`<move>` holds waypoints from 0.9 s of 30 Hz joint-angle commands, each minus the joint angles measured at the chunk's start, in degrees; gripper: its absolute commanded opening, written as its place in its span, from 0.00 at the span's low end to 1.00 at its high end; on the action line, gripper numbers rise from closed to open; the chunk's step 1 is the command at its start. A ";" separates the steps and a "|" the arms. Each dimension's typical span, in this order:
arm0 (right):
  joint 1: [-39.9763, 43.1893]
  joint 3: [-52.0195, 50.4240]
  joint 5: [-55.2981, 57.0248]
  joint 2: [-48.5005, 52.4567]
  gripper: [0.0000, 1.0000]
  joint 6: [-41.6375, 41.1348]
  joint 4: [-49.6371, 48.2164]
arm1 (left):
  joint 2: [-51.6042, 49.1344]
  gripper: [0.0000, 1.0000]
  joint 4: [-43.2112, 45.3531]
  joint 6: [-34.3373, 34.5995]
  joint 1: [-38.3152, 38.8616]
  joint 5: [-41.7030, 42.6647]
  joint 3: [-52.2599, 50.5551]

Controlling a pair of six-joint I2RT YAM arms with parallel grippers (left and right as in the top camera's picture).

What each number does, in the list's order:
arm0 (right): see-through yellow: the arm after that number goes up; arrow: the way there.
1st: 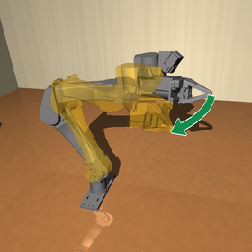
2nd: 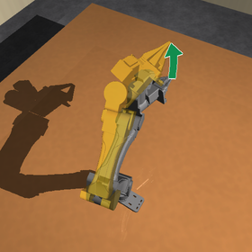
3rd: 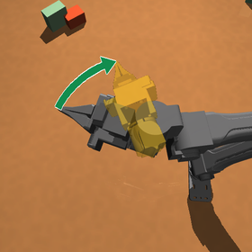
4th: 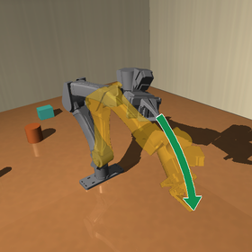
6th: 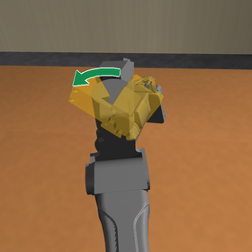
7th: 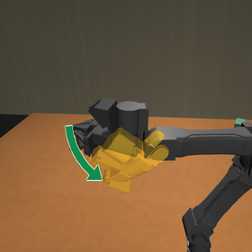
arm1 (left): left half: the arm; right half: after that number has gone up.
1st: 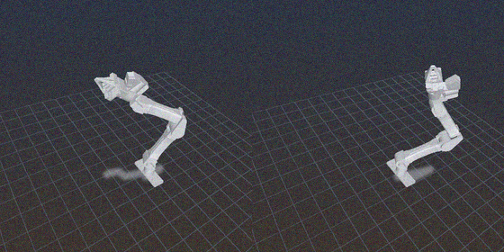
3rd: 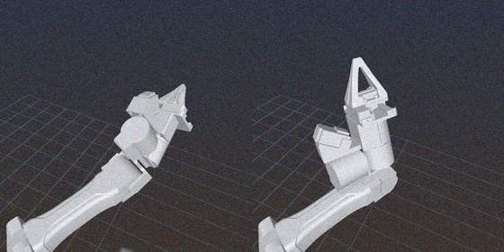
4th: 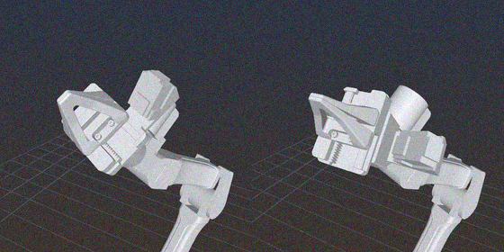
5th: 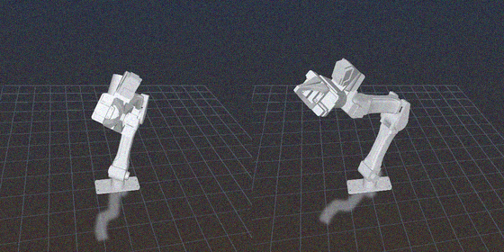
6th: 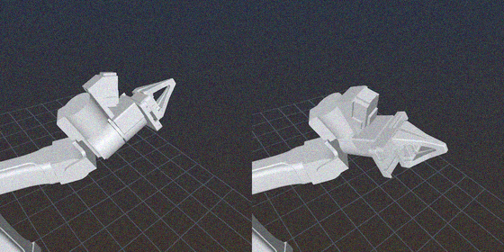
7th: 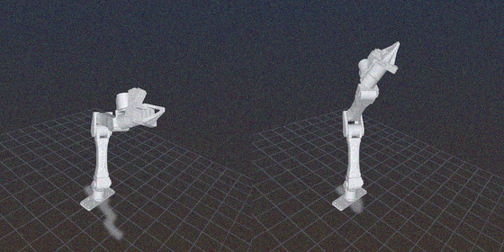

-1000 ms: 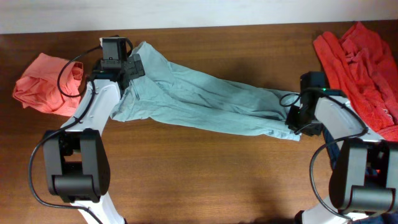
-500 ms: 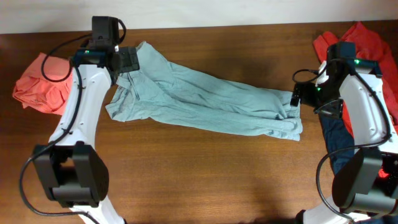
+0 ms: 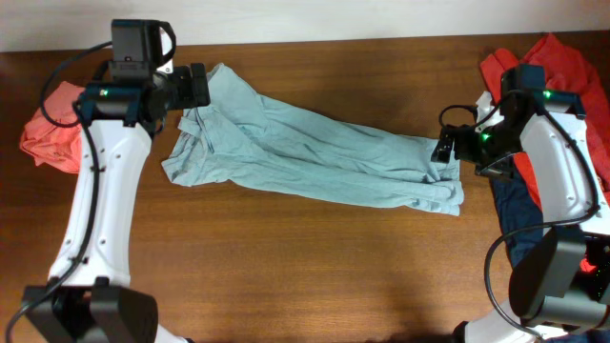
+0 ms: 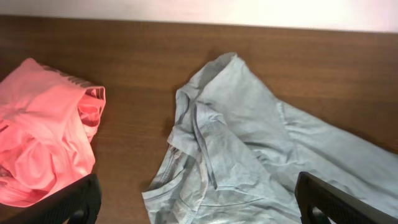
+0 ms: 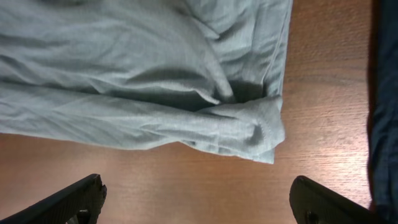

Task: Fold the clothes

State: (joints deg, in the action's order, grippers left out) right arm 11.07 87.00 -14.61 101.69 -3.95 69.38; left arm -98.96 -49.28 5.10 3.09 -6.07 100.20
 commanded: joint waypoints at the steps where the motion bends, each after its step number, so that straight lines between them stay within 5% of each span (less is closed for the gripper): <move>1: 0.26 0.57 -1.70 -1.77 0.99 1.97 1.25 | 1.86 0.99 -1.40 -1.38 -0.09 4.55 1.03; 18: 5.38 -4.13 -1.29 -4.68 0.99 3.56 -3.10 | -1.84 0.99 -2.64 -6.08 -0.13 3.28 1.01; 27: 5.84 -16.72 -1.53 -4.46 1.00 1.53 -18.95 | -7.34 0.99 0.00 -6.08 -0.15 3.26 1.01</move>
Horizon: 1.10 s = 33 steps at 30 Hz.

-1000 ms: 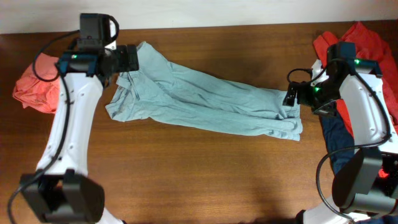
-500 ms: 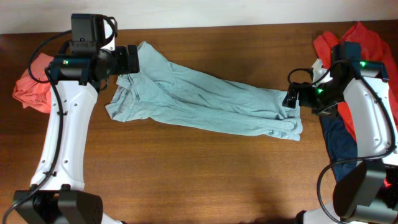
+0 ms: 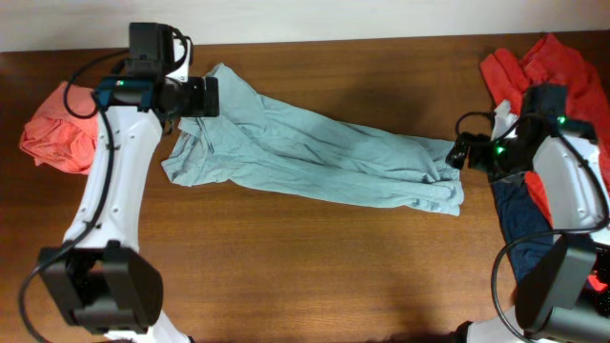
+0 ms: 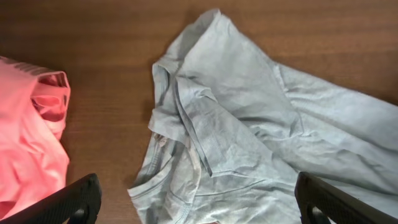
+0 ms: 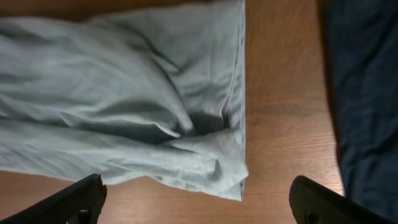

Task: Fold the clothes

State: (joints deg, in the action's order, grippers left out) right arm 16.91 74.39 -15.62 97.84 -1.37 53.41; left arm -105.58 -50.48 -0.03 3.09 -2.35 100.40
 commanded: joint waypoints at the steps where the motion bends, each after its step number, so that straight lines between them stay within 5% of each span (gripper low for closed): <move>1: -0.02 -4.90 -0.50 -0.59 1.00 -1.05 -3.82 | -0.83 0.99 1.62 -0.94 -0.15 -0.48 0.81; 10: -0.81 -13.90 -0.46 0.85 0.79 -1.05 -16.15 | -1.36 0.99 4.83 -0.92 -0.13 -2.14 0.81; 19: -5.81 -15.76 3.85 7.45 0.73 -5.95 -24.68 | -1.36 0.99 5.05 -0.92 -0.15 -5.22 0.81; 29: -8.07 -15.76 14.49 13.07 0.72 -15.72 -25.55 | -1.36 0.99 5.09 -0.92 -0.15 -7.15 0.81; 33: -8.07 -15.76 17.29 13.07 0.57 -16.76 -24.41 | -1.36 0.99 5.49 -0.92 -0.15 -7.15 0.81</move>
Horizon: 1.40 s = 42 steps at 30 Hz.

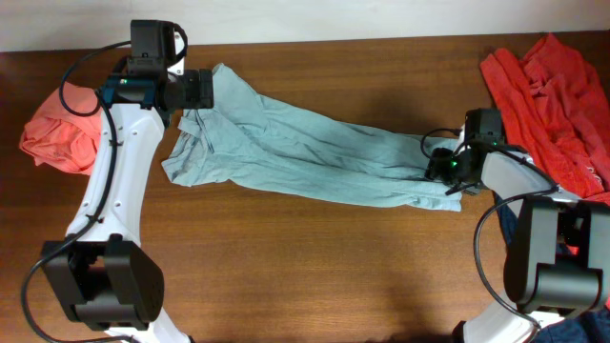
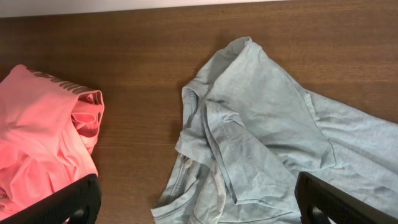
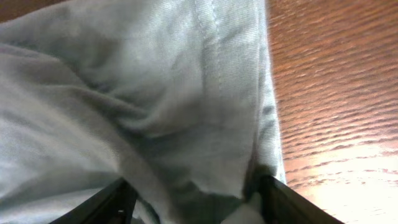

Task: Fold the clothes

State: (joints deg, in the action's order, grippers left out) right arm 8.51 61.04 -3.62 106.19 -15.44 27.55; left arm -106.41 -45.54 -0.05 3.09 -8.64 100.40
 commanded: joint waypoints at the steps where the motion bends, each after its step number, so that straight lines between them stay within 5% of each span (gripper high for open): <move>1: 0.33 -2.40 5.86 4.72 0.49 -2.67 1.88 | -0.52 0.99 0.59 -0.90 -0.13 -0.85 0.81; 13: 0.57 -0.44 4.90 4.66 0.04 -0.46 6.51 | -0.52 0.99 0.48 -0.87 -0.13 -0.83 0.81; 29: 7.13 15.54 -0.15 3.98 0.04 6.45 24.72 | -0.52 0.99 -0.13 -0.87 -0.13 -0.81 0.81; 35: 12.26 16.39 -4.96 3.45 0.04 10.12 25.68 | -0.52 0.99 -0.11 -0.85 -0.13 -0.61 0.81; 42: 8.68 16.76 -7.17 3.45 0.04 10.97 25.77 | -0.52 0.99 -0.13 -0.85 -0.13 -0.61 0.81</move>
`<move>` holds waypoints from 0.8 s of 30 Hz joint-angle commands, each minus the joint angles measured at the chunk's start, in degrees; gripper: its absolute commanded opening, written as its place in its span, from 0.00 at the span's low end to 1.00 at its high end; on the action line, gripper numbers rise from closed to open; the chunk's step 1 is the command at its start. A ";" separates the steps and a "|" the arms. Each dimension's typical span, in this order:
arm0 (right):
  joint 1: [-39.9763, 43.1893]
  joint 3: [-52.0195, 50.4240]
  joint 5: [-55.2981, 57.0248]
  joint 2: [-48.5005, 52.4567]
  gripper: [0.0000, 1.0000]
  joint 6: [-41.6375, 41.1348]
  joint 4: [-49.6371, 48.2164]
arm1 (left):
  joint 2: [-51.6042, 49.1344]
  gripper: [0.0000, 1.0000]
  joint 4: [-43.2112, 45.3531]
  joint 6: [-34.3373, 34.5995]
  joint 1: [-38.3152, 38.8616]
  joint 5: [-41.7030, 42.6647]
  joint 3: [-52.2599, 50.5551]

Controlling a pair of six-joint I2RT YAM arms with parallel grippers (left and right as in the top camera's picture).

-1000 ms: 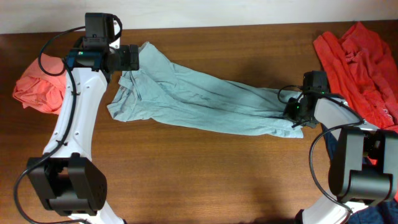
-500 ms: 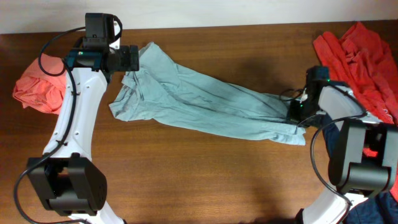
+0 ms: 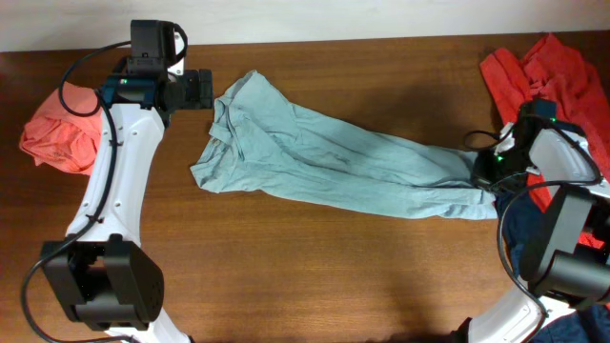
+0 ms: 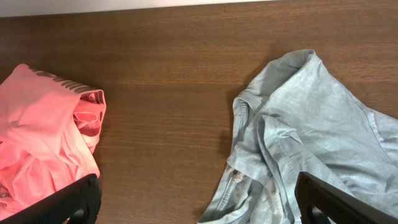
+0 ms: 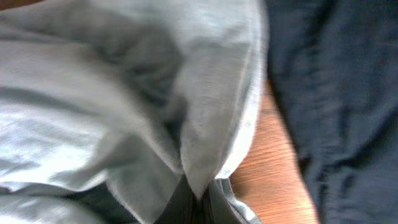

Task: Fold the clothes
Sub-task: 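Fold the right end leftward toward the left gripper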

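Note:
A light blue-grey shirt (image 3: 334,157) lies stretched slantwise across the wooden table (image 3: 286,276). Its collar end (image 4: 292,143) is at the upper left and its hem at the right. My right gripper (image 3: 484,172) is shut on the hem, and in the right wrist view a fold of the cloth is pinched between the fingers (image 5: 196,200). Just left of the collar end my left gripper (image 3: 202,90) stands open and touches no cloth. Its fingers (image 4: 71,202) show at the bottom corners of the left wrist view.
A pink garment (image 3: 52,129) lies bunched at the far left, next to the left arm. A red garment (image 3: 548,67) is spread at the back right. A dark navy garment (image 5: 336,93) lies at the right edge, partly under my right arm.
My right gripper has shut on the hem and now sits further right. The whole shirt has shifted right with it, so the collar end lies clear of the unmoved left gripper.
Both grippers first stood open above the two ends of the shirt. The right one then sat a little further right, still over the hem. After that it was down with its jaws round the hem. Now it grips the hem and the shirt lies further right.

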State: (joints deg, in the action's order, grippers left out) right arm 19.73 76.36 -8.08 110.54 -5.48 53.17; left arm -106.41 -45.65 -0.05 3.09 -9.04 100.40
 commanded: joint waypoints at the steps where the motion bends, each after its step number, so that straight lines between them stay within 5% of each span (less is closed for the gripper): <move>1: -3.34 1.66 -3.43 -0.90 0.04 1.01 0.15 | -0.52 0.99 -0.02 -0.85 -0.13 -0.22 0.81; 12: -20.20 8.33 -10.80 -0.90 0.05 0.09 -1.66 | -0.52 0.99 0.20 -0.87 -0.13 -0.22 0.81; 24: -33.33 8.33 -9.44 -0.76 0.10 -4.76 -14.34 | -0.52 0.99 1.05 -0.87 -0.13 -0.24 0.81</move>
State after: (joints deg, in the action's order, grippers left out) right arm -12.01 83.57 -17.69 110.54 -8.21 40.73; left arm -106.41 -44.95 -0.05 3.09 -9.04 100.40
